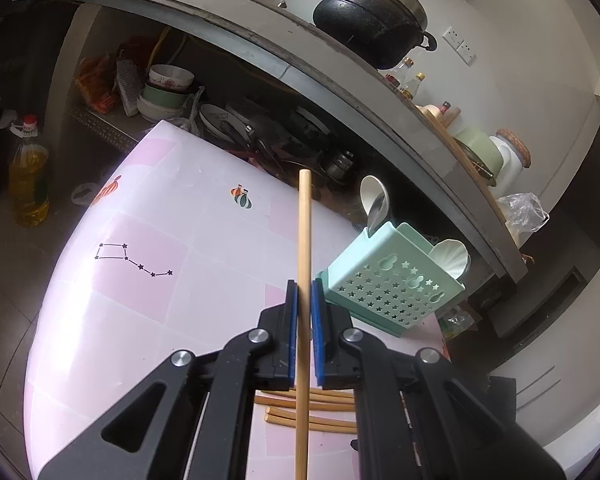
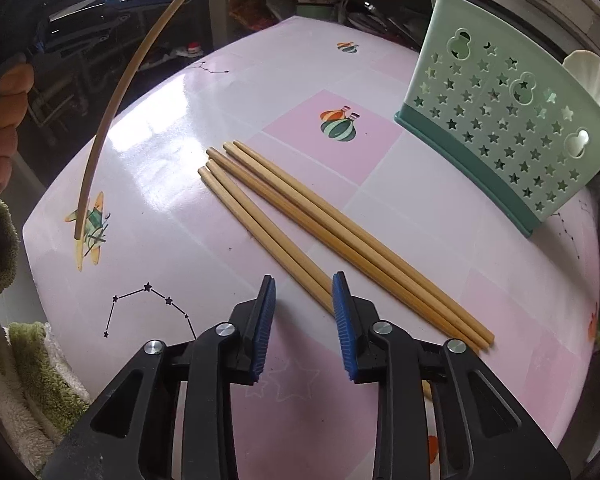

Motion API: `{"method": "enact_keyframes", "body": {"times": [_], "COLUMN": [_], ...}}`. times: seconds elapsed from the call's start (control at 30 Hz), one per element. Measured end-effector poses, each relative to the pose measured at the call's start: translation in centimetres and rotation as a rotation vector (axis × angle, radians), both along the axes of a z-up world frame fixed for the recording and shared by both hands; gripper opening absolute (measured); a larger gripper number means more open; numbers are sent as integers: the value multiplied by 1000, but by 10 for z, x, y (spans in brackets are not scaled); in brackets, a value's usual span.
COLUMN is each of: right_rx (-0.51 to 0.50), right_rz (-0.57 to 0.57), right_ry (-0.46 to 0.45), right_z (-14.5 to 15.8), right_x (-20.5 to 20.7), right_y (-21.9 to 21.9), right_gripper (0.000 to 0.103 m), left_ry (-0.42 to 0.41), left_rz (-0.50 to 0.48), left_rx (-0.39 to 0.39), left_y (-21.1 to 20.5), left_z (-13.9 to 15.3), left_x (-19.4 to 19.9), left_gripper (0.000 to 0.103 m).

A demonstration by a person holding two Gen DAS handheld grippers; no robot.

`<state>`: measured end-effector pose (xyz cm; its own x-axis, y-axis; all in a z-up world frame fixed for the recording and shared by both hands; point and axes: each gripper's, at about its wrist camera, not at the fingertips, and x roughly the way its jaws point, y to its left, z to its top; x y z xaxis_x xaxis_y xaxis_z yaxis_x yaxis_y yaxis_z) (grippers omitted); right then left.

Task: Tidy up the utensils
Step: 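Lift the chopstick upright with the left tool, then lower the right tool onto the chopstick bundle and close on one chopstick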

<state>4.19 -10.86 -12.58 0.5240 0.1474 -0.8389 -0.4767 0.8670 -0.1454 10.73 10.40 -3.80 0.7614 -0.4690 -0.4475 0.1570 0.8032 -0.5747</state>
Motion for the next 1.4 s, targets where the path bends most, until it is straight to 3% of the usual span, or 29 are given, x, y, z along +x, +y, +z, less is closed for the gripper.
{"method": "enact_keyframes", "body": {"times": [0.13, 0.2, 0.27, 0.4, 0.53, 0.87, 1.27, 1.4], "right_rx": [-30, -49, -67, 1, -11, -134, -213, -212], "right_rz": [-33, -36, -39, 9, 130, 337, 460, 492], "right_ry": [-18, -17, -13, -1, -46, -32, -29, -15], "right_z": [-1, -1, -1, 9, 13, -7, -10, -10], "right_x": [-2, -3, -2, -2, -1, 16, 26, 33], "right_y": [-1, -1, 1, 5, 26, 58, 66, 74], "right_gripper": [3, 2, 2, 4, 19, 19, 18, 11], "left_ry": [10, 12, 8, 3, 7, 5, 6, 4], "left_rz": [8, 9, 11, 19, 23, 43, 54, 57], "left_rx": [-7, -9, -8, -12, -15, -24, -23, -22], "left_y": [4, 6, 7, 9, 11, 17, 22, 22], "left_z": [-4, -4, -4, -4, -5, -7, -7, -6], "left_x": [0, 0, -1, -2, -2, -4, -2, -2], "left_gripper": [6, 6, 6, 6, 6, 6, 6, 6]}}
